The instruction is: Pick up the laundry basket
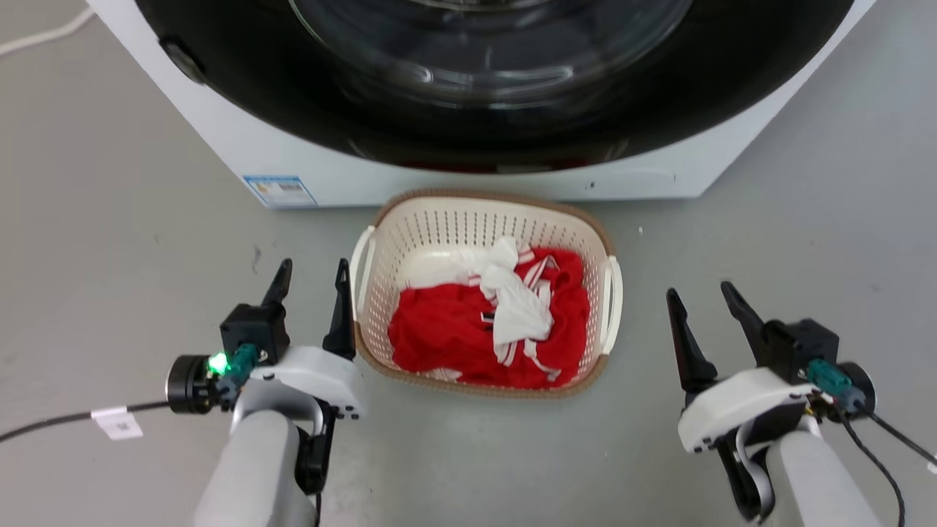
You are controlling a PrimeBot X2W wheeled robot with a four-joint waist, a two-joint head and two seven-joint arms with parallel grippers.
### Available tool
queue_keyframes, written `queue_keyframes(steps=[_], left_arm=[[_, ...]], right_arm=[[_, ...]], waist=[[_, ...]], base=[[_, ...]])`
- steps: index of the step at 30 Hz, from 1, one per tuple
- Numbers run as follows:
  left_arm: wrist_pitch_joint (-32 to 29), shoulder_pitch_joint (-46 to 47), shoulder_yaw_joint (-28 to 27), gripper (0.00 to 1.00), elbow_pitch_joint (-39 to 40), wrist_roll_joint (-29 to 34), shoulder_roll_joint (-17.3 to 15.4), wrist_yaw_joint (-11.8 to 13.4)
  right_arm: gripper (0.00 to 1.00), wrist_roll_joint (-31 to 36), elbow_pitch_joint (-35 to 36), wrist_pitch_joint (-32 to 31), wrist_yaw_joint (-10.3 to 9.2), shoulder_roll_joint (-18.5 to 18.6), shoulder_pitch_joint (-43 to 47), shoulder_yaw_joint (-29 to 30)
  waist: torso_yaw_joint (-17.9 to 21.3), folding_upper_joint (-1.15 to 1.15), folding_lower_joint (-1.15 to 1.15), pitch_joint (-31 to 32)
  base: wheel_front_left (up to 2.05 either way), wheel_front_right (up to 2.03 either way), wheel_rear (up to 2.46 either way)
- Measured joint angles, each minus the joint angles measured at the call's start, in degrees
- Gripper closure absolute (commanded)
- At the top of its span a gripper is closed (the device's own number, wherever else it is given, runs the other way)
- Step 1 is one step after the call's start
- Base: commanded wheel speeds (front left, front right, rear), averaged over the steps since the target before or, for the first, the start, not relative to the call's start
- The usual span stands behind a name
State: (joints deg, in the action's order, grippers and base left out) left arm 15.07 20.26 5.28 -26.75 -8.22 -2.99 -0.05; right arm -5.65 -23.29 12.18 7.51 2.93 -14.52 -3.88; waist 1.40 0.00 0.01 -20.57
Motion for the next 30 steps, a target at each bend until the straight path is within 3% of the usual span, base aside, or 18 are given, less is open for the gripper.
queue_keyframes(steps=[12,30], left_arm=[[-0.02,13.1,-1.15,0.0,-15.26,-1.24,-2.18,-3.85],[-6.11,32.59,0.77,0.0,-36.27,-6.33,-5.46,-7.21]], right_arm=[[0.0,-2.48,-12.38,0.82,0.0,-0.02,-13.75,-2.16],[0.0,-12.04,-34.3,-7.12,-0.01,-0.01,-34.17,-10.74]], waist=[[1.13,0.0,0.0,-12.3],[2.93,0.0,0.0,-23.24]], base=[[0.0,0.0,0.0],[0.0,0.0,0.0]])
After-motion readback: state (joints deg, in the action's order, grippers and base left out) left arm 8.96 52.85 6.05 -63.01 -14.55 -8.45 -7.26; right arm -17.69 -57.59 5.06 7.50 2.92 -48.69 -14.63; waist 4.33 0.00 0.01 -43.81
